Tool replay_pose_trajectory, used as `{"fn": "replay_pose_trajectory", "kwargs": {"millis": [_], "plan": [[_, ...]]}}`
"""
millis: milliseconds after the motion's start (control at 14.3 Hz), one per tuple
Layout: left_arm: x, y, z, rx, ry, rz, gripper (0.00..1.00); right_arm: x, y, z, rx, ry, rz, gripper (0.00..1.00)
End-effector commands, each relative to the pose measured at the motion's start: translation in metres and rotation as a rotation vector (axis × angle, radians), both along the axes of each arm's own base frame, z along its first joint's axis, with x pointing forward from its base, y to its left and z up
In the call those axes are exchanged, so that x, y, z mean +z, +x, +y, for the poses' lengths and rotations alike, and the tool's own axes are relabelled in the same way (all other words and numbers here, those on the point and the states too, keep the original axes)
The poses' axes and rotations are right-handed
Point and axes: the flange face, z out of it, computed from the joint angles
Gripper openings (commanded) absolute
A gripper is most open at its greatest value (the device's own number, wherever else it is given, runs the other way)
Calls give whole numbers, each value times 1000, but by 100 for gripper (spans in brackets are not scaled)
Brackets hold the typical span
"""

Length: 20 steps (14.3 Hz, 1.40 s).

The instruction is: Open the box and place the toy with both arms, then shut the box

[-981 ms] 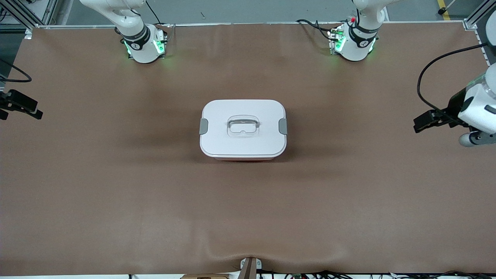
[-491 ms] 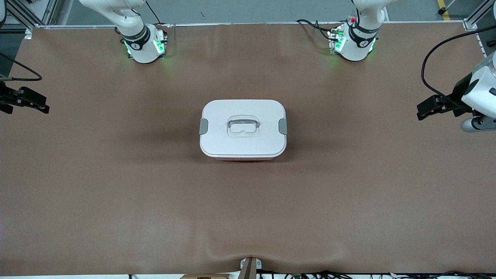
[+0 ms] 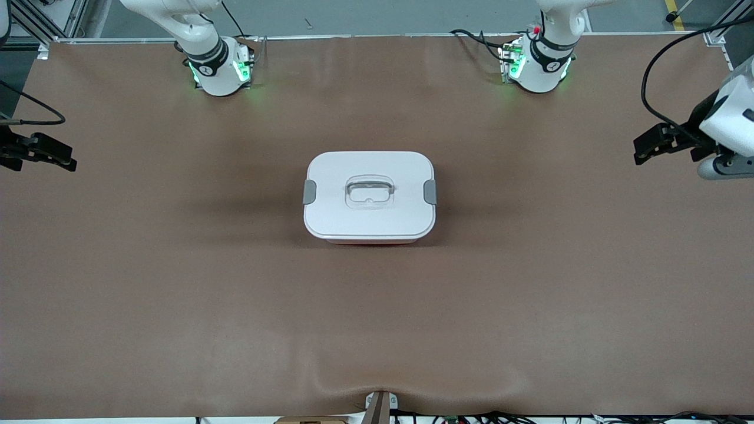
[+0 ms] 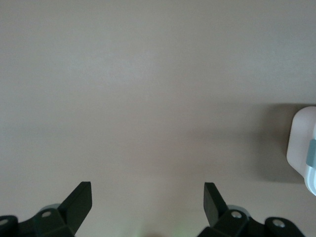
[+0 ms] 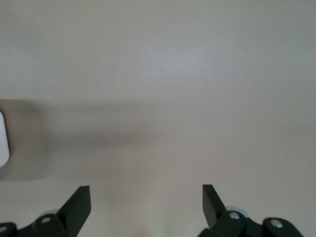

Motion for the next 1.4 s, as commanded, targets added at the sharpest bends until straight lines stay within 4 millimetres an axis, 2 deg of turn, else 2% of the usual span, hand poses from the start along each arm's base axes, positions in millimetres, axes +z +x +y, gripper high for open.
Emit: {"fn": "replay_pose_trajectory", "kwargs": {"millis": [0, 491, 1051, 1332], "plan": [[9, -28, 6, -29, -23, 1, 100, 1, -6, -1, -21, 16, 2, 100], [16, -50, 8, -29, -44, 12, 100, 3, -5, -6, -29, 19, -10, 100], [13, -41, 1, -39, -57, 16, 100, 6, -4, -7, -34, 26, -26, 100], [19, -35, 0, -36, -57, 1, 100, 8, -3, -6, -43, 80, -43, 100]]}}
